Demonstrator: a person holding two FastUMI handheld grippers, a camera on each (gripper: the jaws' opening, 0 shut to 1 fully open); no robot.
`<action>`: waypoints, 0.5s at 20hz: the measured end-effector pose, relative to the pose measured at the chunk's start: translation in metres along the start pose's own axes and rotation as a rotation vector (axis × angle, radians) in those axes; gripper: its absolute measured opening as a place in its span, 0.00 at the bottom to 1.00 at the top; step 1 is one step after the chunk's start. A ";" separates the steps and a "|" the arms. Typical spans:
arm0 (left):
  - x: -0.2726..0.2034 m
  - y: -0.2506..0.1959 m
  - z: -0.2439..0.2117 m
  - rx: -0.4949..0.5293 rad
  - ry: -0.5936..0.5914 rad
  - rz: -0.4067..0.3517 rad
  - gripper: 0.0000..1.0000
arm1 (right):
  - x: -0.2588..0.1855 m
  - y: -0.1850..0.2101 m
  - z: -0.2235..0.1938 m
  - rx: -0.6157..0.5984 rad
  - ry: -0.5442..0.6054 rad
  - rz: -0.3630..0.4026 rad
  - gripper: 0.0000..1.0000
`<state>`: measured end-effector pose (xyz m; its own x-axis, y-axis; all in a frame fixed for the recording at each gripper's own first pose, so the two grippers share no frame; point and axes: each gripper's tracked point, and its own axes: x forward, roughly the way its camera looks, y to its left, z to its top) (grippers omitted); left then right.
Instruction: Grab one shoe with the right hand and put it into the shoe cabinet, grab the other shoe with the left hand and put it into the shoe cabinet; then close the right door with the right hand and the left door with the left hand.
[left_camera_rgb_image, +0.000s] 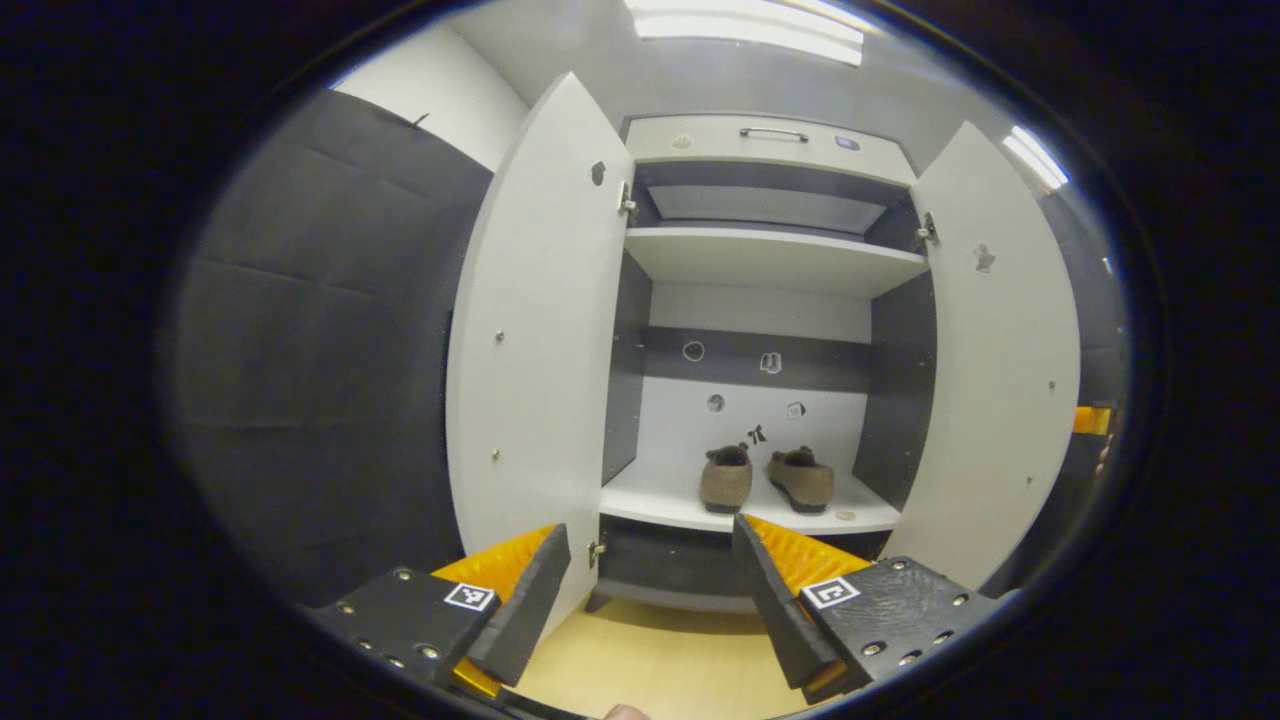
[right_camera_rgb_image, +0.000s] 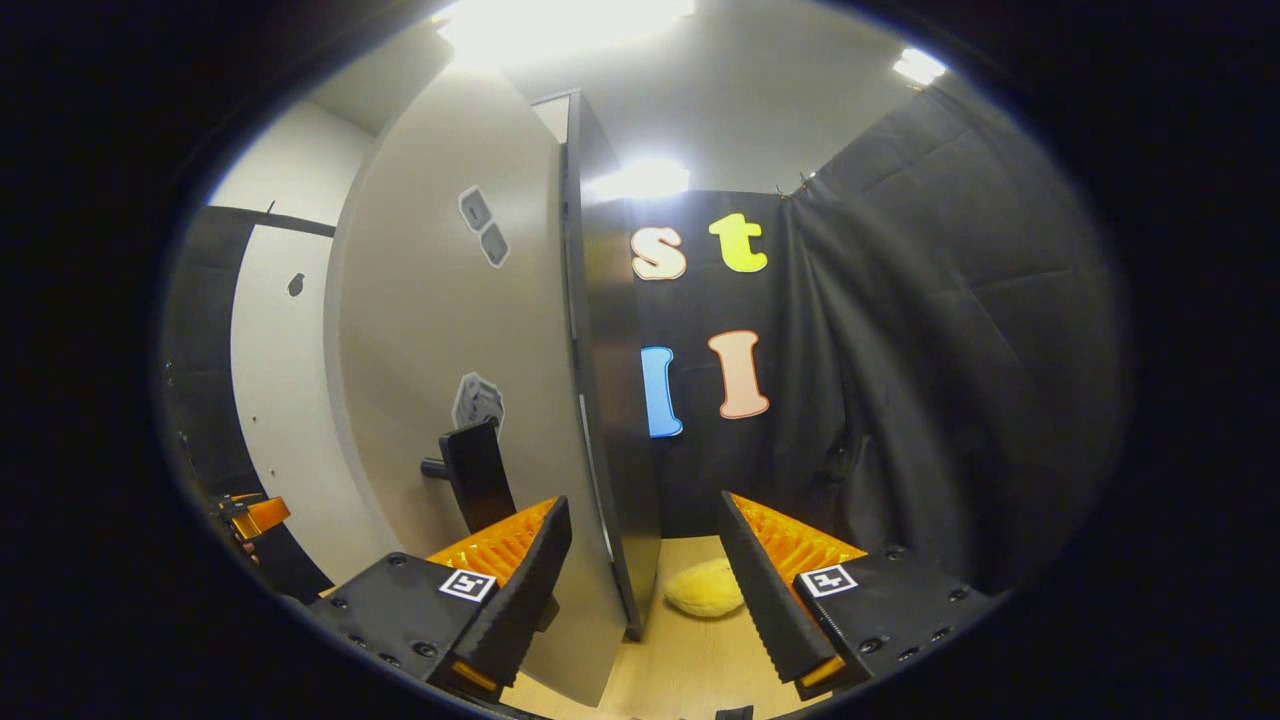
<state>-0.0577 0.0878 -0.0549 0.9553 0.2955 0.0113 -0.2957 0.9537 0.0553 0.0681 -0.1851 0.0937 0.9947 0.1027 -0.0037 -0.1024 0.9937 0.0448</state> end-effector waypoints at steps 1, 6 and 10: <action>-0.001 0.009 -0.001 0.006 0.004 0.017 0.95 | -0.001 0.001 0.001 -0.006 -0.002 -0.015 0.94; 0.001 0.019 -0.013 -0.049 0.039 -0.008 0.95 | -0.005 0.023 -0.006 0.016 0.015 -0.053 0.95; 0.004 0.025 -0.016 -0.038 0.050 -0.066 1.00 | -0.001 0.058 -0.009 0.036 0.019 -0.044 0.95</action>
<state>-0.0612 0.1143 -0.0695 0.9715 0.2336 -0.0408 -0.2331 0.9723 0.0162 0.0613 -0.1267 0.0876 0.9979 0.0602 -0.0252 -0.0580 0.9951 0.0798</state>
